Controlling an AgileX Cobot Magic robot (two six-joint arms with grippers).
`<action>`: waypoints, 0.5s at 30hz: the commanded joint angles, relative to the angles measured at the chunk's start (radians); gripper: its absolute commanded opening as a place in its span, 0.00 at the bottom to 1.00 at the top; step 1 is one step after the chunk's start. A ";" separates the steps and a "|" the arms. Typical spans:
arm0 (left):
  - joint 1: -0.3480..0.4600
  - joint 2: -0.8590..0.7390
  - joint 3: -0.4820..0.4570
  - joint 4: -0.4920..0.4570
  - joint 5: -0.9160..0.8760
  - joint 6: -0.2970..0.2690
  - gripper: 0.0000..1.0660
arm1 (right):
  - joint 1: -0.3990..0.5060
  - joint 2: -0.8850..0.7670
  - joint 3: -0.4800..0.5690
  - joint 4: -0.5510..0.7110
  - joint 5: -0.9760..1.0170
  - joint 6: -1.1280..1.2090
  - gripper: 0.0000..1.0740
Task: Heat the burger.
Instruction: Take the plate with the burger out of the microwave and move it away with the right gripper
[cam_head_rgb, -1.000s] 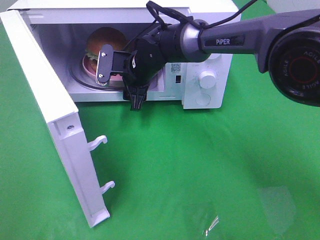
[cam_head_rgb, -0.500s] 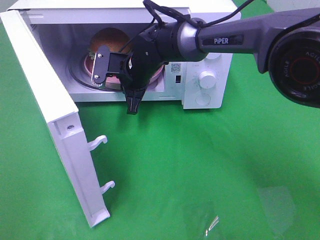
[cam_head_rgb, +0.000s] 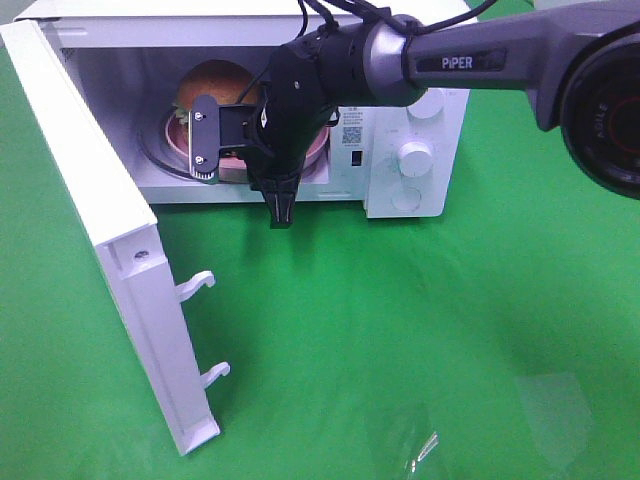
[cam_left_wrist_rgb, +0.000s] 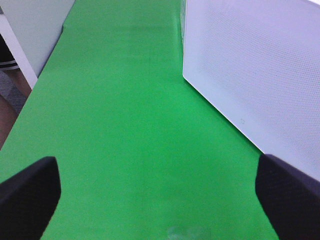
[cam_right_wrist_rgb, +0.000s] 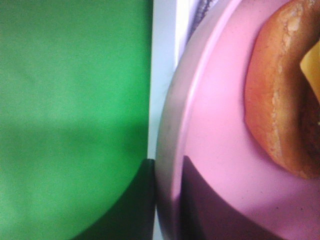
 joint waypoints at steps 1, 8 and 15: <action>0.001 -0.018 0.002 -0.001 -0.006 0.002 0.92 | -0.013 -0.059 0.091 0.018 -0.015 -0.045 0.00; 0.001 -0.018 0.002 -0.001 -0.006 0.002 0.92 | -0.013 -0.129 0.209 0.013 -0.110 -0.111 0.00; 0.001 -0.018 0.002 -0.001 -0.006 0.002 0.92 | -0.013 -0.188 0.292 -0.025 -0.191 -0.118 0.00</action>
